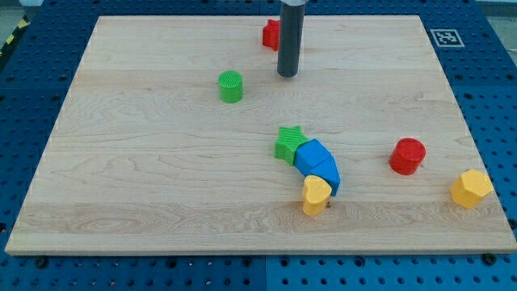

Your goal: Move the green circle to the red star

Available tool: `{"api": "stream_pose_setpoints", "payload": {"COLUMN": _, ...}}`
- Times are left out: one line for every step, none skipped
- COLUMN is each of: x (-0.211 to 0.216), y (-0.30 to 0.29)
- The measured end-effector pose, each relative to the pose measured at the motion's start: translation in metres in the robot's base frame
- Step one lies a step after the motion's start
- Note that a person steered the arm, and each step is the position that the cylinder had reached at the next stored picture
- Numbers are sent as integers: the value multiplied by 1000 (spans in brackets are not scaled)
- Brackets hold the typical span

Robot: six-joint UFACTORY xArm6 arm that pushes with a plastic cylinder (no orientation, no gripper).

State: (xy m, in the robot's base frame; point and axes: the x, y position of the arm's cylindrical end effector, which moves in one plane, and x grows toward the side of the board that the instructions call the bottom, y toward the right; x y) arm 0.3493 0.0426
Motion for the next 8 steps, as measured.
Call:
{"api": "stream_pose_setpoints", "payload": {"x": 46, "y": -1}}
{"api": "stream_pose_setpoints", "payload": {"x": 79, "y": -24}}
{"api": "stream_pose_setpoints", "payload": {"x": 105, "y": -63}}
{"api": "stream_pose_setpoints", "payload": {"x": 94, "y": -101}}
{"api": "stream_pose_setpoints", "payload": {"x": 63, "y": -99}}
{"api": "stream_pose_setpoints", "payload": {"x": 39, "y": -103}}
{"api": "stream_pose_setpoints", "payload": {"x": 21, "y": -97}}
{"api": "stream_pose_setpoints", "payload": {"x": -6, "y": -88}}
